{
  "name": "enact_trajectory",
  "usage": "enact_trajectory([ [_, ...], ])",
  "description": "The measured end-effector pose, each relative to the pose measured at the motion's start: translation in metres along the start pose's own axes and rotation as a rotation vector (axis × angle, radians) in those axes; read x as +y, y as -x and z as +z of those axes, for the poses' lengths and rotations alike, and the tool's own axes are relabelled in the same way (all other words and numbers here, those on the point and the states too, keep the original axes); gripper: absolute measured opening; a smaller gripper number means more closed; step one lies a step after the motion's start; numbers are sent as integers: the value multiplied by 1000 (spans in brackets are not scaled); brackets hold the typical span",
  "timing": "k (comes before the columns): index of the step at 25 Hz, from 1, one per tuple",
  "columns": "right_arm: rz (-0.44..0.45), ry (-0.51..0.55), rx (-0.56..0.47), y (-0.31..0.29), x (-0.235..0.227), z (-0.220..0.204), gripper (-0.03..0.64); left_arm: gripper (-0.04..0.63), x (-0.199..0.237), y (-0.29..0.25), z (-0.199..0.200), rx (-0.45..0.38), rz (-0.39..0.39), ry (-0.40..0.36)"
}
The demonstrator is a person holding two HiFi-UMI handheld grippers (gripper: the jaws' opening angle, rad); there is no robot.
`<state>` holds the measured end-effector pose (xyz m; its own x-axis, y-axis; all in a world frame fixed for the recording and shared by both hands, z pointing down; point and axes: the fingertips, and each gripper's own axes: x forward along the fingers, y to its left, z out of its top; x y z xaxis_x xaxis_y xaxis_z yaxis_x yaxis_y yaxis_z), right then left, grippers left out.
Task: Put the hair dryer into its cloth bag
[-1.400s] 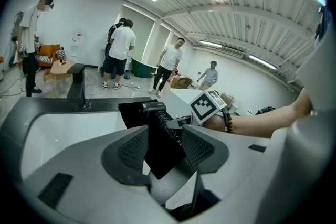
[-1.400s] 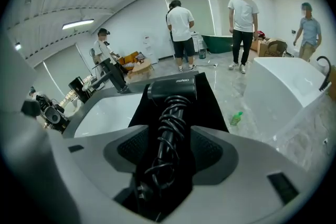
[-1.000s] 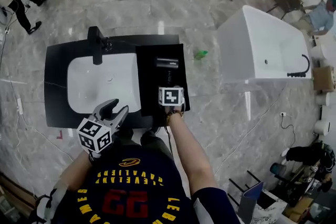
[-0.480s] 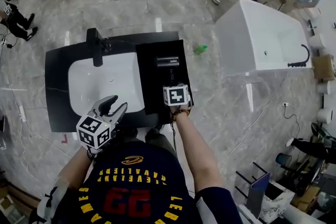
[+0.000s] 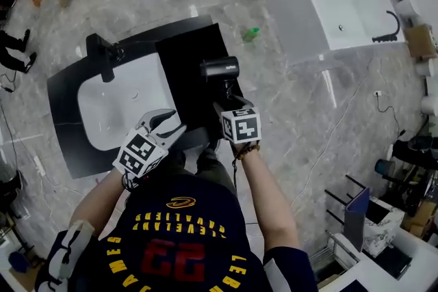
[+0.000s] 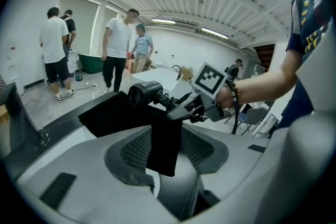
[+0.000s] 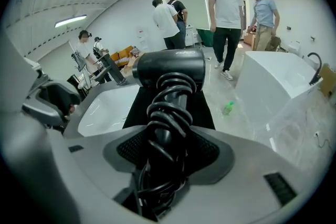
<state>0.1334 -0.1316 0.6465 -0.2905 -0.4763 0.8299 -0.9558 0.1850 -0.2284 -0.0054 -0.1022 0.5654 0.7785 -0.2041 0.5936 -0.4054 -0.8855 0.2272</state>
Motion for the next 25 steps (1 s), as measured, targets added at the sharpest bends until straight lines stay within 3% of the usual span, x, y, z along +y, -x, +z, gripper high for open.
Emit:
enact_trajectory([
  [9, -25, -85, -19, 69, -19, -68, 241, 178, -41, -95, -41, 213, -186, -261],
  [13, -37, -143, -27, 89, -19, -102, 241, 176, -49, -120, -63, 323, -233, -353],
  [18, -37, -205, -28, 103, -14, -137, 241, 109, -43, -137, -78, 403, -208, -366],
  [21, -32, -233, -38, 106, -10, -149, 241, 107, -41, -139, -87, 444, -195, -377],
  [25, -32, -258, -51, 108, -5, -157, 241, 14, -38, -140, -91, 453, -187, -343],
])
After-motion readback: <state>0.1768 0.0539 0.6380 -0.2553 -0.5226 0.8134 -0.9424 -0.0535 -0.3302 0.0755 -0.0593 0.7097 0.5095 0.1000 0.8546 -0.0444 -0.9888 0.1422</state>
